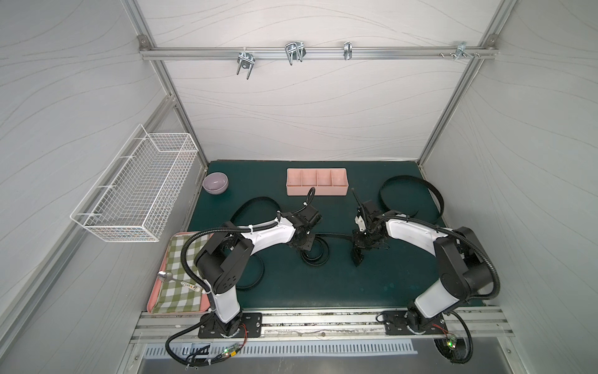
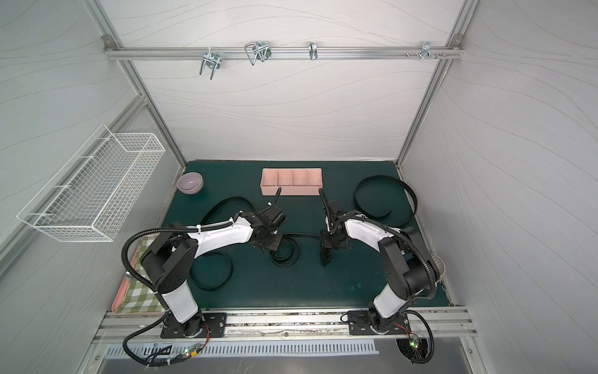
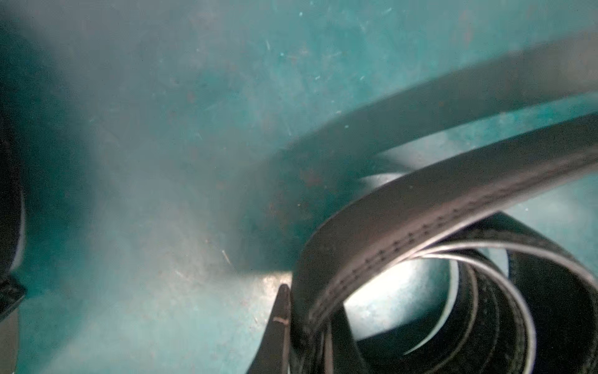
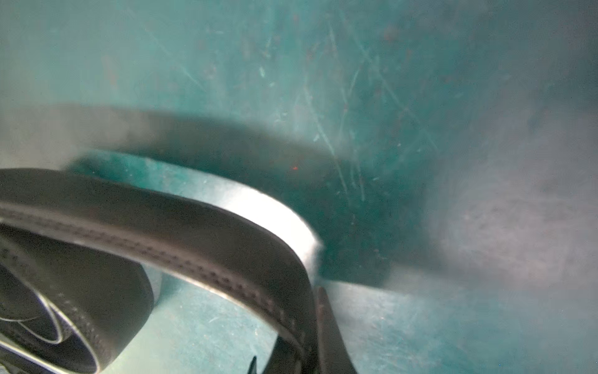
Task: Place the belts into the storage roll
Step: Roll the belt at the center of the board.
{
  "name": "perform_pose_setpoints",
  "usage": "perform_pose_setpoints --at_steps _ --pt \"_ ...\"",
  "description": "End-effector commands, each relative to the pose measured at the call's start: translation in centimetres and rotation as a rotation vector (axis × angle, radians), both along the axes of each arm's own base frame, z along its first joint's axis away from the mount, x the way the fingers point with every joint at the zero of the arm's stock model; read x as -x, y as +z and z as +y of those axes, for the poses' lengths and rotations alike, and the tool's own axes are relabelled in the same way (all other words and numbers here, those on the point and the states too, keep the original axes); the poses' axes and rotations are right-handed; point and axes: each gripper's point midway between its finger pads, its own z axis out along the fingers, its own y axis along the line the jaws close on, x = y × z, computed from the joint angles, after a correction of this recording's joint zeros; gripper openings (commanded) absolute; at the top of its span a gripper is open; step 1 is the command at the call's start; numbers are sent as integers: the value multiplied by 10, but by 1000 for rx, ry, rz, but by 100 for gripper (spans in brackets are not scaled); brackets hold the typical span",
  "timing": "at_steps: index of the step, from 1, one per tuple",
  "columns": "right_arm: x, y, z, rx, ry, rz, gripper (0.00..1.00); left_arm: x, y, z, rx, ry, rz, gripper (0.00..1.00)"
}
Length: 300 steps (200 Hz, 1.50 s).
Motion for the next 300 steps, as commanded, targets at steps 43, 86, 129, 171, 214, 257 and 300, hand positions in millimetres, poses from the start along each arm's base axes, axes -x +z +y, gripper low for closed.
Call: perform_pose_setpoints --at_steps 43,86,129,171,214,257,300 --pt "4 -1 -33 66 -85 30 0 7 -5 36 -124 46 22 3" --pt "3 -1 -33 62 -85 27 0 9 -7 38 -134 32 31 9" --pt "3 -4 -38 74 -86 38 0 9 -8 37 -130 33 30 11" --pt "3 -6 -48 101 -100 46 0 11 -12 38 -135 31 39 11" --pt "2 -10 -58 102 -121 62 0 14 -15 40 -138 34 45 11" --pt "-2 -11 -67 104 -139 65 0 17 -17 41 -138 32 54 11" --pt "-9 -9 -71 103 -148 60 0 20 -19 43 -136 32 62 12"
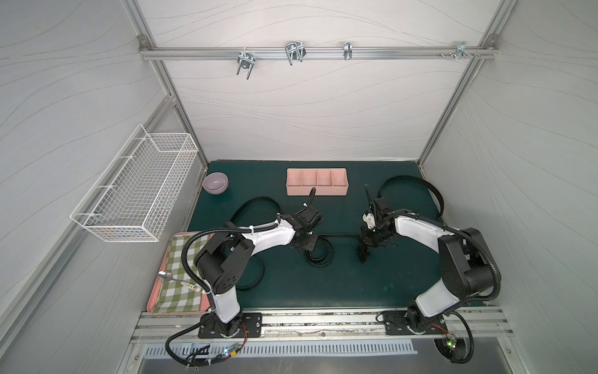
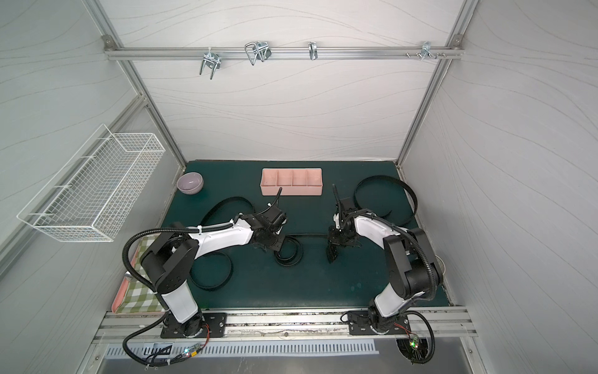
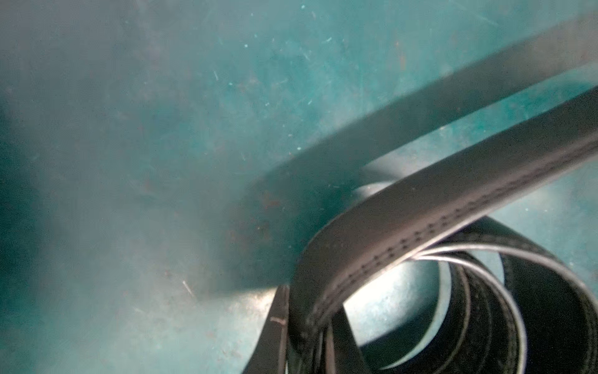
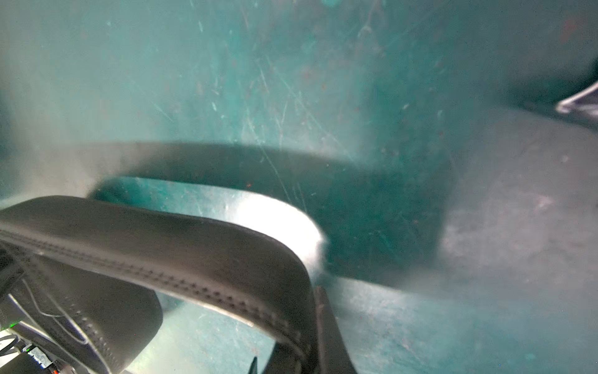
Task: Place the belts into the storage roll
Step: Roll the belt at the center of the board.
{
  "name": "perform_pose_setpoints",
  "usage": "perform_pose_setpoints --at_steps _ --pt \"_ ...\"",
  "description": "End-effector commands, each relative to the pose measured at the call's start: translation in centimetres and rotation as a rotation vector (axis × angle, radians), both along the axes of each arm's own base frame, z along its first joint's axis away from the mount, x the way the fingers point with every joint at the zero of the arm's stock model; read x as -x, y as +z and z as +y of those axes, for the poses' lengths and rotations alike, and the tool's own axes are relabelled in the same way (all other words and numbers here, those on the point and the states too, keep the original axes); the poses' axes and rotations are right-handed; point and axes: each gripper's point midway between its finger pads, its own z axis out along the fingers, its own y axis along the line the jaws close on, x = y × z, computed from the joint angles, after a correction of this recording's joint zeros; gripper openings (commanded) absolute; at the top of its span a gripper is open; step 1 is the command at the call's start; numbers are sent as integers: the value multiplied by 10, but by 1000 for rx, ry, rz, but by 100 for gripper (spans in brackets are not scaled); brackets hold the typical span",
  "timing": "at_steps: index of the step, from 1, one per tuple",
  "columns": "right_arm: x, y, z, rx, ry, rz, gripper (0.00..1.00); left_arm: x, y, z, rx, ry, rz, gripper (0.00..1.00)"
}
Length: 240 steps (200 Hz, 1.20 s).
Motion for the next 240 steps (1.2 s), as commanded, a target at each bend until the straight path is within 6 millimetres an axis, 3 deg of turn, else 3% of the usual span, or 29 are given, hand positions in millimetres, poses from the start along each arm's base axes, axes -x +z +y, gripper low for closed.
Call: perform_pose_setpoints --at_steps 1,99,240 --pt "3 -11 -45 156 -101 56 0 21 -16 59 -211 81 75 12" --pt "-9 -12 -61 159 -141 61 0 32 -21 67 -220 86 94 13" --pt "-15 -13 -70 178 -165 60 0 42 -25 78 -236 101 95 13"
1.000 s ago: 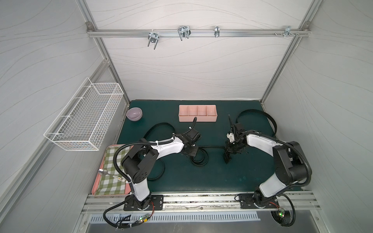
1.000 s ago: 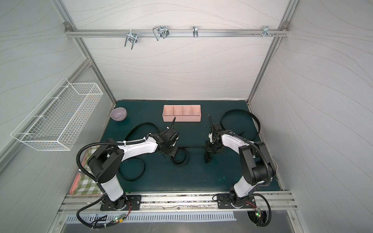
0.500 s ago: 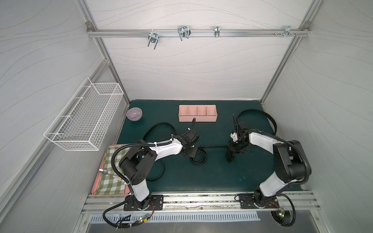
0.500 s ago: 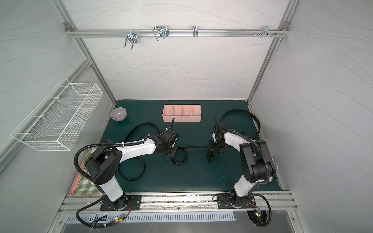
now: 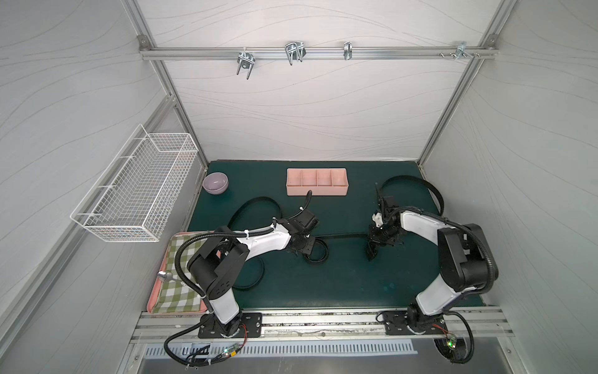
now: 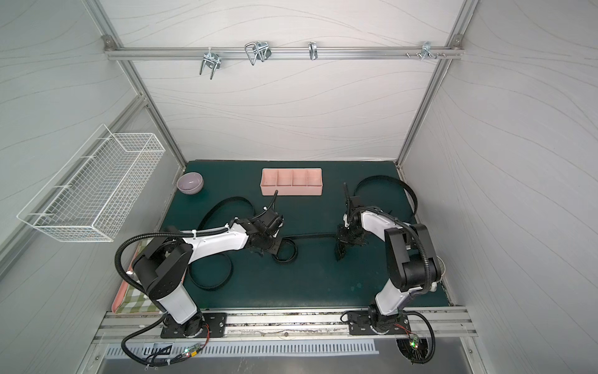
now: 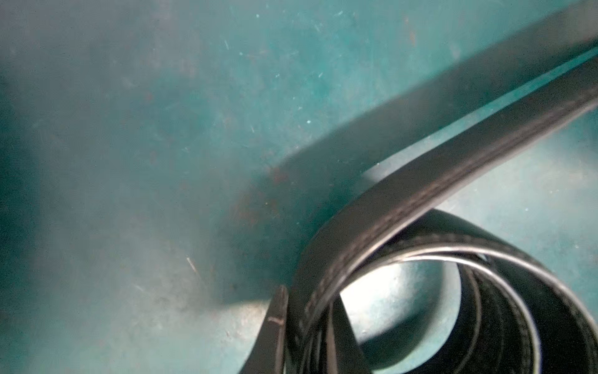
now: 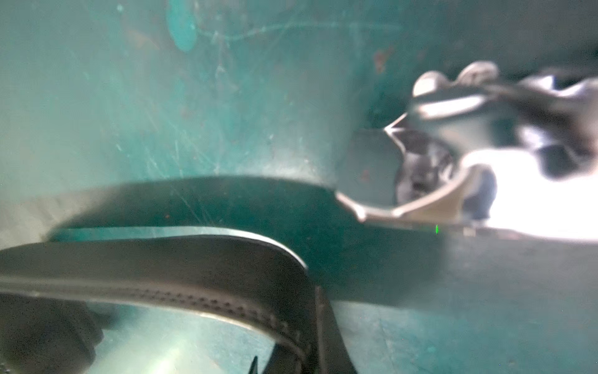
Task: Place the belts into the storage roll
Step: Roll the belt at the center of the board.
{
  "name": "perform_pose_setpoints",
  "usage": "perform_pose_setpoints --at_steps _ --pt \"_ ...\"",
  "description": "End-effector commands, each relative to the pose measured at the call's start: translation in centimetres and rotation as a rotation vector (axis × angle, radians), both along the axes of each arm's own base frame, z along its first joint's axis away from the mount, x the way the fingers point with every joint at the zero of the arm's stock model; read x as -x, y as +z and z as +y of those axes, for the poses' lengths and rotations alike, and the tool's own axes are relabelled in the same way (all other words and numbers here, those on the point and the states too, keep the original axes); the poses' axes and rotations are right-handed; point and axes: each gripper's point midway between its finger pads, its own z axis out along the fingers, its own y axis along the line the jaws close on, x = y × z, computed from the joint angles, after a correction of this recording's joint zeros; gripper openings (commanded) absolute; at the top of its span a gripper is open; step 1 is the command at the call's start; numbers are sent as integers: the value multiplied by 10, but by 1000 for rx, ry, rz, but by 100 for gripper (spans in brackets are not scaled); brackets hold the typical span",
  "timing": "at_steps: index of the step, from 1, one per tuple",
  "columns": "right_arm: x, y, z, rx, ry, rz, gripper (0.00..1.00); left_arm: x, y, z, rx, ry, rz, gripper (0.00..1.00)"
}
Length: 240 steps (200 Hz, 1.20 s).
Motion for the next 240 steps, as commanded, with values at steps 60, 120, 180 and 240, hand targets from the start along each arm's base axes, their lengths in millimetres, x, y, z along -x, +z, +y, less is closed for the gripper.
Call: perform_pose_setpoints --at_steps 60,120,180,240 --pt "33 -1 23 177 114 7 0 14 -18 59 -260 81 92 13" --pt "86 -14 79 125 174 56 0 -18 -21 47 -315 112 54 11" --pt "145 7 157 -82 251 84 22 -31 -33 31 -282 149 73 7" --pt "87 49 102 -272 99 -37 82 -26 -26 29 -252 150 76 7"
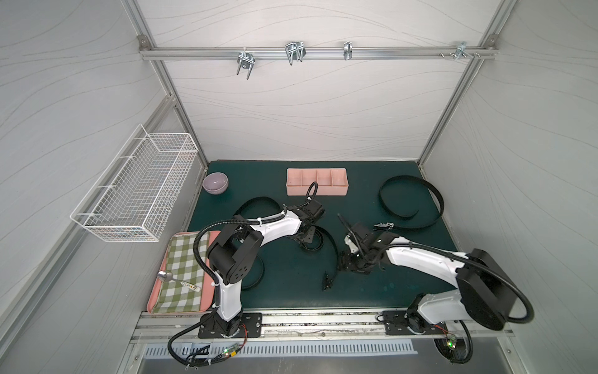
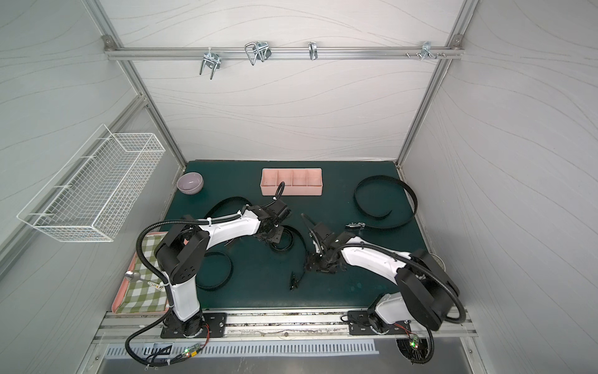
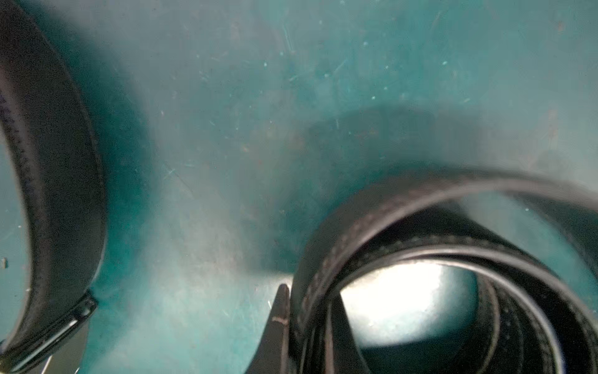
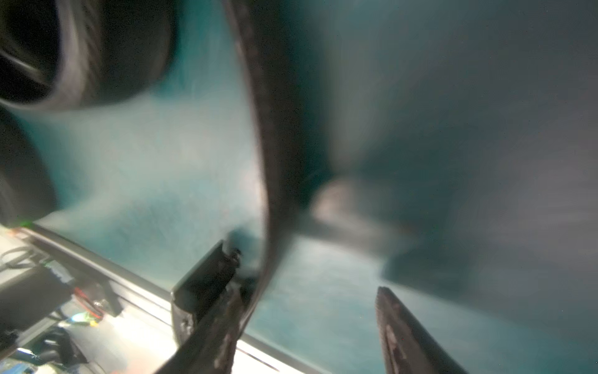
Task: Place the belts into the storage roll
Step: Roll the belt at the center of the board.
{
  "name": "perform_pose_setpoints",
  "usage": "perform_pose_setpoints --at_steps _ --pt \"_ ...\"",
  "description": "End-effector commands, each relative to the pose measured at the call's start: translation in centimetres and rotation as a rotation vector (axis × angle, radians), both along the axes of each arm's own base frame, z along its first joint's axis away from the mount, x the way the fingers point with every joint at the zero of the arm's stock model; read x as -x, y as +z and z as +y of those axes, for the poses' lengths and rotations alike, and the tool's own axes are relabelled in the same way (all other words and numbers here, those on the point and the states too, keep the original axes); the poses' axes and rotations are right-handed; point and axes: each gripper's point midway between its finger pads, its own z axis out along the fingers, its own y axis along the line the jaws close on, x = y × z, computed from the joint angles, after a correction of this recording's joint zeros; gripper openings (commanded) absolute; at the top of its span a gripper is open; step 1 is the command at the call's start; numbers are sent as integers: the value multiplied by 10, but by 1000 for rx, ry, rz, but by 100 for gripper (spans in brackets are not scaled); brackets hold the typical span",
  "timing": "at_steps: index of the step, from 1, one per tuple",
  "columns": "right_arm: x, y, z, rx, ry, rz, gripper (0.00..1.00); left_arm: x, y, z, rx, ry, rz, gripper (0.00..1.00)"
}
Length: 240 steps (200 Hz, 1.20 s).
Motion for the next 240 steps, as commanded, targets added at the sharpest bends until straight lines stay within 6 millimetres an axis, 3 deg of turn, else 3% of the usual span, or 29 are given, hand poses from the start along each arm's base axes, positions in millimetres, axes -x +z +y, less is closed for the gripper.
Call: perform_pose_setpoints --at_steps 1,32,52,77,107,180,240 --pt "-24 21 -6 -110 -26 -33 82 18 -28 13 -41 28 92 7" --pt "-79 47 15 -259 -3 -68 88 18 -25 8 -19 30 94 7" --pt "-105 43 34 -301 26 -28 88 16 -25 4 -17 26 98 6" --pt "-120 30 49 -298 54 12 86 15 -26 1 -14 28 100 6" --pt "-114 15 55 -284 76 56 84 13 -28 -3 -6 27 105 6" --pt "-76 7 73 -299 56 108 77 10 -33 -10 14 32 120 6" --pt "-53 19 93 -362 -18 101 75 11 -35 -17 40 36 130 5"
